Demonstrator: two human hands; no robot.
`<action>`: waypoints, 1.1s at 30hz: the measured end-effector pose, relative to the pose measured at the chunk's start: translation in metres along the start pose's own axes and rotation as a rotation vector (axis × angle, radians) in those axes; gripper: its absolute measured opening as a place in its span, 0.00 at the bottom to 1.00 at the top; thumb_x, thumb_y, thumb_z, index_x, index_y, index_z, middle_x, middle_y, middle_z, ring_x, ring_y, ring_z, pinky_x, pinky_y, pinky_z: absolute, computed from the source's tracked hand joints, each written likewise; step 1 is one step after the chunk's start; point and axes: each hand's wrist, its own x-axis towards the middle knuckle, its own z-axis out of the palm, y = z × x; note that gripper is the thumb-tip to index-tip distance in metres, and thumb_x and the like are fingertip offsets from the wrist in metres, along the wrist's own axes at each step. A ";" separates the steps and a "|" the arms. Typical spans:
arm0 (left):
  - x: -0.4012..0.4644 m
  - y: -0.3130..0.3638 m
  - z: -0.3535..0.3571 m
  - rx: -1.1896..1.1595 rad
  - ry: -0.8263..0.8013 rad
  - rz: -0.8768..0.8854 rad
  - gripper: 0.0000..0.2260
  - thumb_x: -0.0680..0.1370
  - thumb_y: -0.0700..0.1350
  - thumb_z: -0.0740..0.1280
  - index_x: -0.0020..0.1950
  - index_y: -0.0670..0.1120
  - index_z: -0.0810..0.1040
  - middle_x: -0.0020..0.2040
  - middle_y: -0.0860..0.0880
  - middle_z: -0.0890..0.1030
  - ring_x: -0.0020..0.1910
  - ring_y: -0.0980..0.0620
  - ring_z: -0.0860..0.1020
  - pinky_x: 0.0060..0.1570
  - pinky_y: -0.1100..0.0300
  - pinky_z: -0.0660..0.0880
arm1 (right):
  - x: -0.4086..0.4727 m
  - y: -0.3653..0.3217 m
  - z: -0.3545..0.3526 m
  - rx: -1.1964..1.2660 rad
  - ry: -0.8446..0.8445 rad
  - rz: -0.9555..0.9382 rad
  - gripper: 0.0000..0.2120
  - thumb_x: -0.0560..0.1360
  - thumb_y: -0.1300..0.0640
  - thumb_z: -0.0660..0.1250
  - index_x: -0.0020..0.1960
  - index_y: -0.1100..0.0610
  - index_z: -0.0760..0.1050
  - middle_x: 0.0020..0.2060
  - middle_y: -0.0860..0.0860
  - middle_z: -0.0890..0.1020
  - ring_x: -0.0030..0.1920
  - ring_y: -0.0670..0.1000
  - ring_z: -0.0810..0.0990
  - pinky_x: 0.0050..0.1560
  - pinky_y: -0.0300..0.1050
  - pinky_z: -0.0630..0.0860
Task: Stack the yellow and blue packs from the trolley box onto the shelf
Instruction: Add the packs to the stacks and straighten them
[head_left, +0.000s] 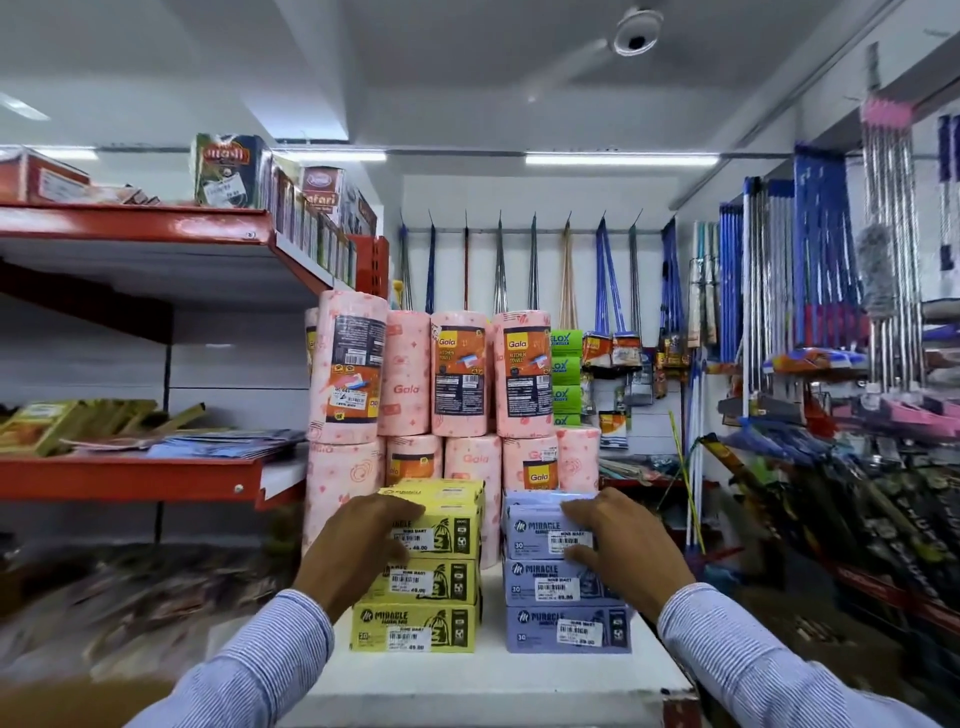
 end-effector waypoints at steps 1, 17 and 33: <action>0.000 -0.002 0.001 -0.021 0.002 -0.004 0.22 0.69 0.38 0.75 0.61 0.52 0.79 0.59 0.50 0.83 0.54 0.51 0.80 0.54 0.53 0.79 | -0.003 -0.005 0.004 -0.001 0.046 -0.012 0.21 0.73 0.46 0.71 0.62 0.52 0.75 0.58 0.53 0.80 0.59 0.55 0.78 0.58 0.49 0.76; -0.041 -0.059 0.062 0.379 0.150 0.193 0.27 0.82 0.54 0.45 0.79 0.44 0.47 0.80 0.45 0.48 0.79 0.46 0.47 0.74 0.41 0.47 | 0.005 -0.143 0.108 0.103 0.262 -0.158 0.36 0.78 0.54 0.60 0.78 0.57 0.45 0.79 0.55 0.47 0.78 0.56 0.42 0.75 0.56 0.44; -0.040 -0.062 0.065 0.230 0.178 0.188 0.28 0.82 0.49 0.52 0.79 0.45 0.44 0.81 0.46 0.44 0.79 0.49 0.44 0.75 0.46 0.47 | 0.011 -0.146 0.124 0.074 0.264 -0.124 0.31 0.79 0.54 0.53 0.78 0.58 0.45 0.79 0.55 0.46 0.79 0.55 0.43 0.76 0.56 0.37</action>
